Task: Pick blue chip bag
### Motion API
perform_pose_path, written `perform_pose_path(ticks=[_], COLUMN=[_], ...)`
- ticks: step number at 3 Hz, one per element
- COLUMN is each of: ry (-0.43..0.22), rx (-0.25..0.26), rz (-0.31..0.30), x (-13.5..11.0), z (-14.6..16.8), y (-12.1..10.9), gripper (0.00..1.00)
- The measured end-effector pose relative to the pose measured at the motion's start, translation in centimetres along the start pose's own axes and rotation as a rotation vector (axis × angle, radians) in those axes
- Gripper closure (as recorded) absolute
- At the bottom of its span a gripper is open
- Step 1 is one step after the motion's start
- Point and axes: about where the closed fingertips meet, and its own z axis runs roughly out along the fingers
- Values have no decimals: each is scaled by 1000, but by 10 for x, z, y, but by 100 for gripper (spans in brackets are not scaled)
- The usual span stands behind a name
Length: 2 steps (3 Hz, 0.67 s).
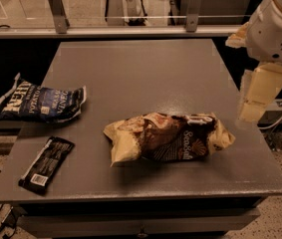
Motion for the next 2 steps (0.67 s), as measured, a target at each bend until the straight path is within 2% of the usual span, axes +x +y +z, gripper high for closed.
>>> perform_pose_path(ticks=[1,2], ry=[-57,-99], rx=[-48,-68], rz=[-155,-318], x=[-66,-139], z=[10,18], y=[3,15], gripper=[0,0])
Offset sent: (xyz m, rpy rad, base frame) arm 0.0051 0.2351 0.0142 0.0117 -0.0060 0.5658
